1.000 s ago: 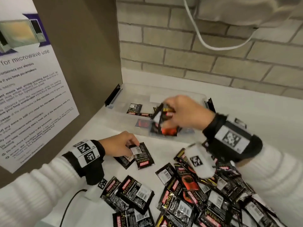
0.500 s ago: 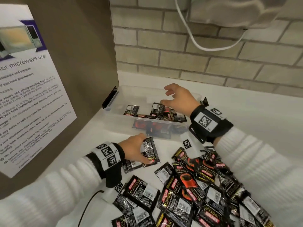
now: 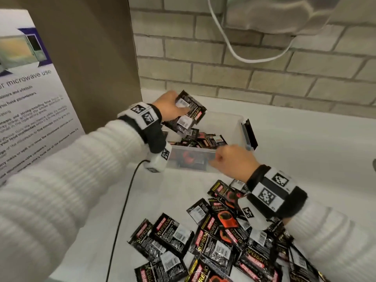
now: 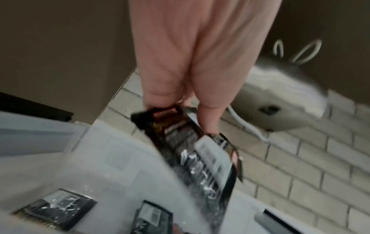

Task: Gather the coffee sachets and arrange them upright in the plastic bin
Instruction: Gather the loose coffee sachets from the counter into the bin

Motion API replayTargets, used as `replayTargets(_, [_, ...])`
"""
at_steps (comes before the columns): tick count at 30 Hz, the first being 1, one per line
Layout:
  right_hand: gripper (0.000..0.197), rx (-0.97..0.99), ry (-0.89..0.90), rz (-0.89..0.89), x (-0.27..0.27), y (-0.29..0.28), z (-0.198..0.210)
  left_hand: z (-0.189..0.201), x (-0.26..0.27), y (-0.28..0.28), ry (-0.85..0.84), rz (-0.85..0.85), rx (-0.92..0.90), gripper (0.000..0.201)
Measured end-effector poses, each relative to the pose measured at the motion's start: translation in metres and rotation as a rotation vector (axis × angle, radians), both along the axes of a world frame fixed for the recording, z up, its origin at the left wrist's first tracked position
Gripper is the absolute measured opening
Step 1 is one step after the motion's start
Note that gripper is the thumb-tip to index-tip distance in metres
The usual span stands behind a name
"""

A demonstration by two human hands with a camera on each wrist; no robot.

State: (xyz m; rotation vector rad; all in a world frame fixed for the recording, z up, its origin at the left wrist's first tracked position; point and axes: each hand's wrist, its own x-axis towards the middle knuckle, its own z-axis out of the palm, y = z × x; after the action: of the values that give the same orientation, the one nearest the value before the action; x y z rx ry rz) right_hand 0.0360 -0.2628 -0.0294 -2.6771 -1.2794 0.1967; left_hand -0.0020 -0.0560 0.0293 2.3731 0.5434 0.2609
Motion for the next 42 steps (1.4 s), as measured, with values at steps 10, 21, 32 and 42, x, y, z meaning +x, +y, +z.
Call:
replayTargets(10, [0.081, -0.618, 0.123, 0.154, -0.005, -0.023, -0.036, -0.028, -0.080, -0.057, 0.280, -0.539, 0.224, 0.042])
replayTargets(21, [0.122, -0.622, 0.235, 0.277, -0.026, -0.014, -0.046, -0.100, -0.157, -0.099, 0.950, -0.728, 0.444, 0.127])
replayTargets(32, [0.057, -0.443, 0.260, 0.215, -0.034, -0.006, -0.044, -0.103, -0.120, -0.071, 0.683, -0.574, 0.260, 0.050])
replayTargets(42, [0.047, -0.072, 0.380, 0.148, -0.024, -0.004, -0.009, -0.067, -0.111, -0.036, 0.437, -0.479, 0.122, 0.033])
